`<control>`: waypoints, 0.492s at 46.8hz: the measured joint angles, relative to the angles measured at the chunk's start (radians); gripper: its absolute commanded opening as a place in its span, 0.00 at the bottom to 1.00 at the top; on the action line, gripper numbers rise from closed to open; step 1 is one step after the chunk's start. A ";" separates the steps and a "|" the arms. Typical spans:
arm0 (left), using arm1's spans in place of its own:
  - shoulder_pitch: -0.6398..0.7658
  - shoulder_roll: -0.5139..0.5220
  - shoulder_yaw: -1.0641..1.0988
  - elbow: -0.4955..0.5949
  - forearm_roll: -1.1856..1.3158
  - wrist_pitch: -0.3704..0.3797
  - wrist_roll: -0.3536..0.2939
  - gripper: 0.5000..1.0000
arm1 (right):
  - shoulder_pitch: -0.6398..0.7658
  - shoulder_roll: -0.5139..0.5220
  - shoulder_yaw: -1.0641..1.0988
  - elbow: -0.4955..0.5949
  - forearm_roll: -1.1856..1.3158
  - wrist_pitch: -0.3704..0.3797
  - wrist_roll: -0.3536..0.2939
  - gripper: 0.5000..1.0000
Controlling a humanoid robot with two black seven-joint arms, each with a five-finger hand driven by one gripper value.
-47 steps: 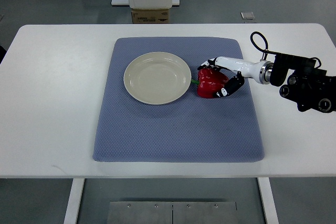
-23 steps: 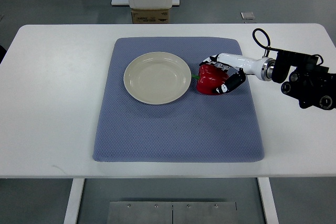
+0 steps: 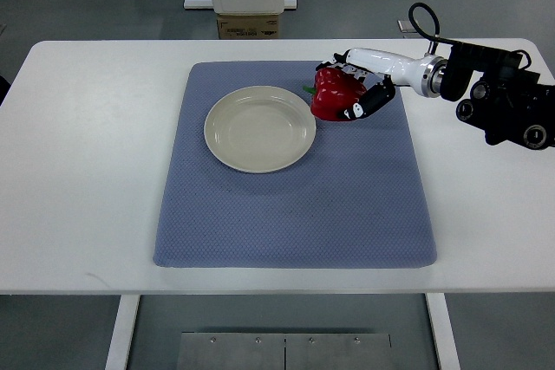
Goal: Place red pepper on plate with right hand
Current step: 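Lift the pepper and carry it onto the cream plate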
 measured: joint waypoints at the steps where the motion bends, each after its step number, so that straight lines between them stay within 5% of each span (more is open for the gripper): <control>1: 0.000 0.000 0.000 0.000 0.000 0.000 0.000 1.00 | 0.005 0.006 0.000 0.000 0.001 0.000 -0.002 0.00; 23: 0.000 0.000 0.000 0.000 -0.001 0.000 0.000 1.00 | 0.045 0.216 0.007 -0.069 0.047 0.000 -0.063 0.00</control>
